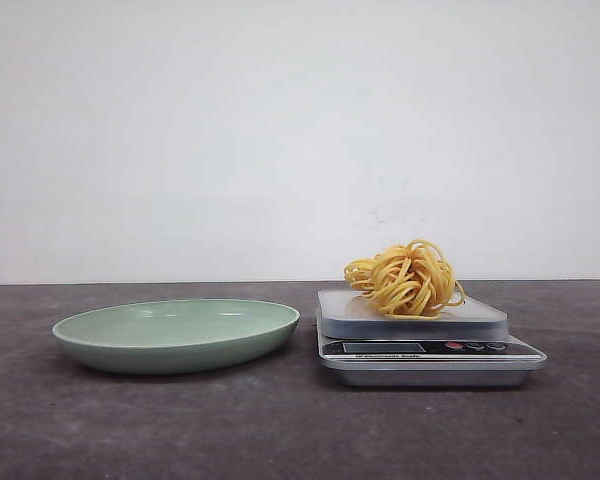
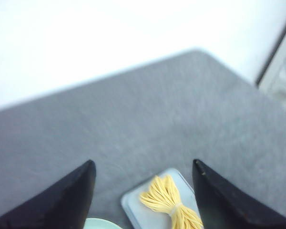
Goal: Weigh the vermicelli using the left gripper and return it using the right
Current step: 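Raise the left gripper away from the scale, then lower the right gripper onto the vermicelli on the scale and close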
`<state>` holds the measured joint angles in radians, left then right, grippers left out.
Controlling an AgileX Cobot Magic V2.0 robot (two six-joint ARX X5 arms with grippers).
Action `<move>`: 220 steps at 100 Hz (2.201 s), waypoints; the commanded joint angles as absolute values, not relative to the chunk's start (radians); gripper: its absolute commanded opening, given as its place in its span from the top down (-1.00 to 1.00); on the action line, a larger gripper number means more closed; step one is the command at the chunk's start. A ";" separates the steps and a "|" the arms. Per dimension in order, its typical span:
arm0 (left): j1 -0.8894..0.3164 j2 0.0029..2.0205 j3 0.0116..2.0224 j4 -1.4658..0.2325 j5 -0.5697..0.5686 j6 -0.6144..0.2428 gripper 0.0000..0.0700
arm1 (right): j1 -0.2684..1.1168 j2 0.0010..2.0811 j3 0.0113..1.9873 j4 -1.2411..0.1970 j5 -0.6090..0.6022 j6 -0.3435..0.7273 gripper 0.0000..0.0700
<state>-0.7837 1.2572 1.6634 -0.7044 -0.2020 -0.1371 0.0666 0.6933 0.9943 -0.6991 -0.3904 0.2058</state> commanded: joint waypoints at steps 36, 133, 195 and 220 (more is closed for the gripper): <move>-0.793 0.691 1.681 -1.065 -0.212 -0.220 -0.12 | 0.070 0.696 1.014 -0.704 -0.404 0.165 -0.41; -0.366 0.136 1.144 -1.290 -0.054 -0.384 0.12 | 0.216 0.781 1.014 -0.657 -0.347 0.172 -0.41; -0.365 0.136 1.105 -1.227 -0.057 -0.371 0.12 | 0.415 1.396 1.185 -0.579 -0.194 0.210 -0.41; -0.365 0.136 1.104 -1.246 -0.071 -0.371 0.12 | 0.418 1.569 1.229 -0.572 -0.186 0.214 -0.41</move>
